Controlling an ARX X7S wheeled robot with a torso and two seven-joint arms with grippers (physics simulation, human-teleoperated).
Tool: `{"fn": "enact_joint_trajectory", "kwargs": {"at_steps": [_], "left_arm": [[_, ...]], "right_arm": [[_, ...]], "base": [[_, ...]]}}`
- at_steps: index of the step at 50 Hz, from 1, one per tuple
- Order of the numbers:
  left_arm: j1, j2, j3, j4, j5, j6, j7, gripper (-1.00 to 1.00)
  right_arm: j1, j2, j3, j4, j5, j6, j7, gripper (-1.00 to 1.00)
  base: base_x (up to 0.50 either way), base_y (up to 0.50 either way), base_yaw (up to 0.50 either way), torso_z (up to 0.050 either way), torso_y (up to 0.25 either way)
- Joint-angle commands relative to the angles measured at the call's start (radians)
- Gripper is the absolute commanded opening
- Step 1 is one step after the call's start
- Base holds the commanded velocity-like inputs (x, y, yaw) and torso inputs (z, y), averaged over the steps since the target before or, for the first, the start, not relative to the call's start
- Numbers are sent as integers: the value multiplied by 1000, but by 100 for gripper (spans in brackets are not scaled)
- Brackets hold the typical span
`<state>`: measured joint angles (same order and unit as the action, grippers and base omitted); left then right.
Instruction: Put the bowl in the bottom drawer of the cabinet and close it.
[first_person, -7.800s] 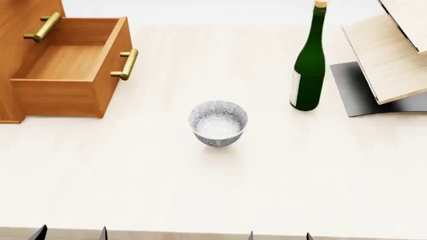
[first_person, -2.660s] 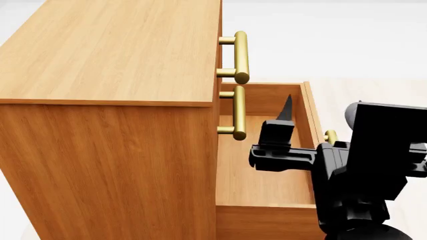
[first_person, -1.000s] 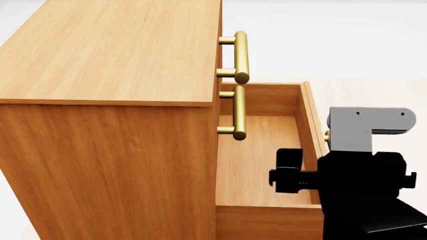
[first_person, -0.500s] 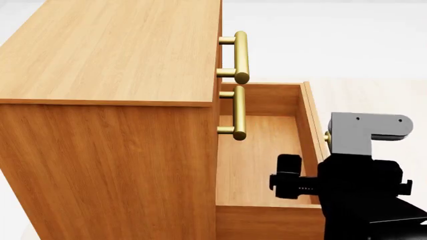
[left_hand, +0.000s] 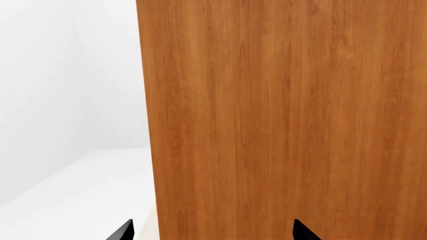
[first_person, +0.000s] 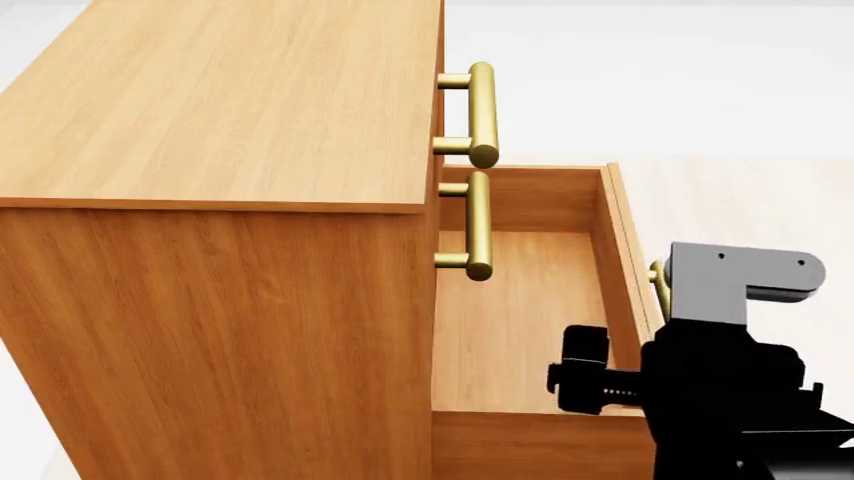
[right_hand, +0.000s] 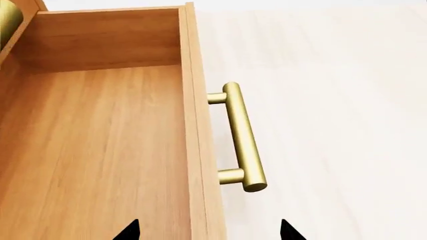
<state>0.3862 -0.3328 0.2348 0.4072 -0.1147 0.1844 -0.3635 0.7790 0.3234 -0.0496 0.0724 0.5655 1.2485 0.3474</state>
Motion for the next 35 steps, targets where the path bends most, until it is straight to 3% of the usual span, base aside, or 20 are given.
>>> {"fn": "enact_joint_trajectory", "kwargs": {"at_steps": [1,35], "left_arm": [[-2,-3,4,-1,-2,1,-4,100],[-1,-13,12,-4,-6,10,-16,100]], "right_arm": [[-5,4,-17,54,-14,-30,-10,100],[-20,24,22,117,-40,-125,14,100]], "base": [[0,0,0,0,0],[0,0,0,0,0]]}}
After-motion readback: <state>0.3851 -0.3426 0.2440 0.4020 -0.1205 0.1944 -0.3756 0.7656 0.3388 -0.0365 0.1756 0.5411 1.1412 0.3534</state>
